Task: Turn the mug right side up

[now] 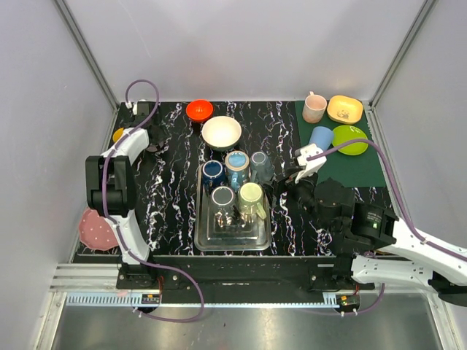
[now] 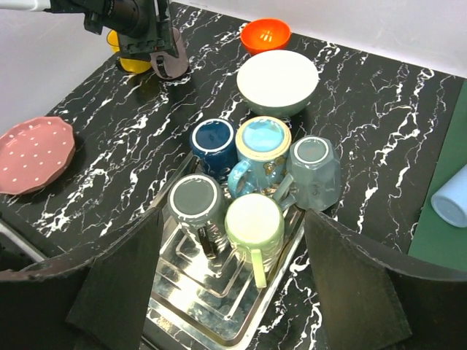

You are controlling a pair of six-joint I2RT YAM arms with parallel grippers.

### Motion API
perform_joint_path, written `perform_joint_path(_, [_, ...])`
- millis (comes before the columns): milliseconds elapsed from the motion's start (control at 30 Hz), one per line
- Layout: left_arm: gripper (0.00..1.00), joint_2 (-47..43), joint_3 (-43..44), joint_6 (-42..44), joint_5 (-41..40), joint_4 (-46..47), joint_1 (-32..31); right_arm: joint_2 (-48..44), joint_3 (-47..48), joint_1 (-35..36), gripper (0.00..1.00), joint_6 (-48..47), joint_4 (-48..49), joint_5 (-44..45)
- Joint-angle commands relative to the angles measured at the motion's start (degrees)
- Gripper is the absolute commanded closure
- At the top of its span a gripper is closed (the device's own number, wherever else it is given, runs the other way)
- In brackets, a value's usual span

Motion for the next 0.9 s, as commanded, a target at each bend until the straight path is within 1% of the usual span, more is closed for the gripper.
perform_joint_path(0, [0.35,1.9,4.6,1.4,-2.2,1.4,0.5,-0.4,-0.7,-0.3,0.17,-1.6,0.8,3.6])
perform_joint_path(133, [0.41,4.2,6.4,0.8,-2.2,0.4,0.5,0.1,-0.9,-0.3,0.17,-1.6,1.0,4.3])
perform_joint_path(267, [0.52,5.0,6.2,0.8,-2.0,0.6,0.4,0.3,-1.3,-0.4,0.17,-1.3,1.0,4.4])
perform_joint_path(333, [0.55,5.5,6.1,1.1,-1.9,0.5,1.6,0.3,-1.4,-0.3,0.17,-1.1,0.9,4.4])
perform_joint_path(467, [0.67,5.6,5.3,0.8,-1.2,1.0,2.6,0.4,-1.4,-0.4,0.17,-0.8,1.0,4.6])
perform_joint_path(500, [0.74,5.4,4.9,0.8,-1.0,1.1,2.6,0.6,-1.4,-0.4,0.17,-0.7,0.9,4.7])
perform_joint_path(567, [0.84,5.2,4.6,0.8,-0.5,1.3,3.0,0.9,-1.2,-0.4,0.17,-0.6,1.1,4.6])
perform_joint_path(600, [1.00,4.6,4.2,0.8,0.2,1.4,3.2,1.1,-1.1,-0.4,0.17,-0.5,1.1,4.6])
perform_joint_path(667, [1.00,3.4,3.6,0.4,0.4,1.6,3.4,1.4,-1.2,-0.4,0.17,-0.2,1.3,4.3])
perform_joint_path(767, [1.00,-1.5,1.4,-0.5,2.7,2.4,3.3,2.3,-1.3,-0.4,0.17,0.3,2.2,3.7])
perform_joint_path(800, [1.00,-5.3,-0.3,-1.0,4.6,3.0,3.2,3.1,-1.4,-0.4,0.17,0.4,2.6,3.6])
perform_joint_path(867, [1.00,-9.7,-2.3,-2.9,6.7,3.3,2.8,3.9,-1.6,-0.5,0.17,0.9,4.4,2.9])
